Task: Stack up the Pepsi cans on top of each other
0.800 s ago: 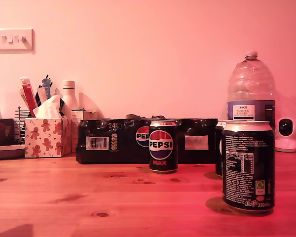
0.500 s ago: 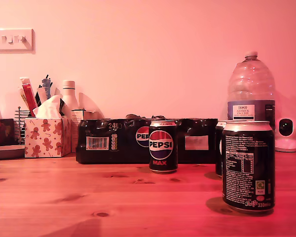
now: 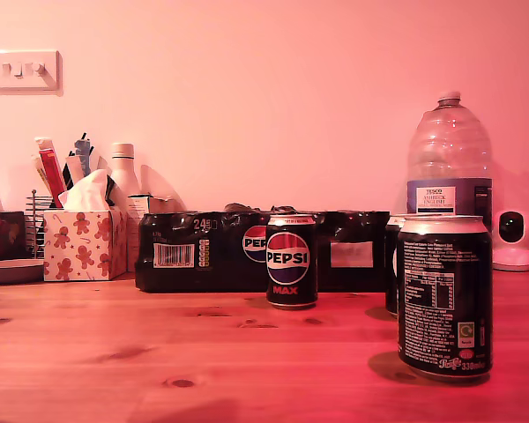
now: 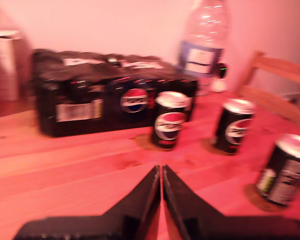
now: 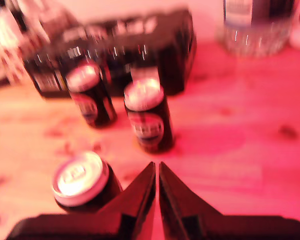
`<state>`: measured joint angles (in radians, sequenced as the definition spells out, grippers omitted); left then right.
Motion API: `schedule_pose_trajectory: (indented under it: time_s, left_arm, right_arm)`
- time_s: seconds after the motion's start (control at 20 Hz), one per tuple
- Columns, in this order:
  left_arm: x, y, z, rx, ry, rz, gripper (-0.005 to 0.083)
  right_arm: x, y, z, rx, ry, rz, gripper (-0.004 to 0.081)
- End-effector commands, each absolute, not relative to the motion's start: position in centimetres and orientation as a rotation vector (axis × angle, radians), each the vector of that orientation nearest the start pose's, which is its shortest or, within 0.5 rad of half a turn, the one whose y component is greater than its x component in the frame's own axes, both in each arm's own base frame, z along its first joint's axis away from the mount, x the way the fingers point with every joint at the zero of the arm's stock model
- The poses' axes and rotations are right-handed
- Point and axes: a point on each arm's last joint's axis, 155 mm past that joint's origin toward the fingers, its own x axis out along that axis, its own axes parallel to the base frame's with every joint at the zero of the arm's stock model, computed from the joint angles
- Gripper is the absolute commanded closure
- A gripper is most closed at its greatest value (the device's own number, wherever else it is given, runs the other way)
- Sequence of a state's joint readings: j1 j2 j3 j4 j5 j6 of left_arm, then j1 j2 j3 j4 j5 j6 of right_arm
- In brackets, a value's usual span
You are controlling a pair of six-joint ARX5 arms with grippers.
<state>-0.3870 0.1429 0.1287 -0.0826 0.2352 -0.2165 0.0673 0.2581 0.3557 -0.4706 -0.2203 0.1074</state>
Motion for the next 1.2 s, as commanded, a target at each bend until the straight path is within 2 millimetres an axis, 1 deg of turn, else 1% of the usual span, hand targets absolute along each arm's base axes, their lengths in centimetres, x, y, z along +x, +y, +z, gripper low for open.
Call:
schedule_pose_trajectory:
  time_s: [0.0, 0.15, 0.3, 0.5, 0.6, 0.75, 1.0, 1.15]
  left_arm:
    - [21.6, -13.9, 16.0, -0.202, 0.208, -0.623, 0.0795]
    - [21.6, -14.6, 15.9, -0.2, 0.22, -0.654, 0.0795]
    - [21.8, -15.3, 15.6, -0.198, 0.234, -0.681, 0.0795]
    - [21.7, -16.1, 14.8, -0.189, 0.271, -0.713, 0.0795]
    - [21.7, -16.4, 14.9, -0.189, 0.267, -0.725, 0.0795]
    - [21.6, -16.6, 15.3, -0.188, 0.252, -0.736, 0.0795]
    - [21.7, -16.6, 15.3, -0.189, 0.253, -0.736, 0.0795]
    - [21.7, -16.6, 15.3, -0.189, 0.253, -0.736, 0.0795]
  right_arm:
    - [23.4, 6.0, 15.3, 0.142, 0.436, 0.282, 0.0783]
    - [24.6, 6.4, 14.2, 0.143, 0.487, 0.29, 0.0783]
    - [25.7, 7.6, 13.0, 0.145, 0.536, 0.336, 0.0783]
    - [27.0, 9.5, 11.1, 0.13, 0.597, 0.391, 0.0783]
    - [27.5, 10.4, 10.1, 0.118, 0.621, 0.417, 0.0783]
    - [28.1, 11.4, 8.7, 0.11, 0.656, 0.44, 0.0783]
    - [29.1, 12.1, 6.5, 0.105, 0.699, 0.451, 0.0783]
    - [29.4, 12.7, 5.5, 0.106, 0.715, 0.468, 0.0783]
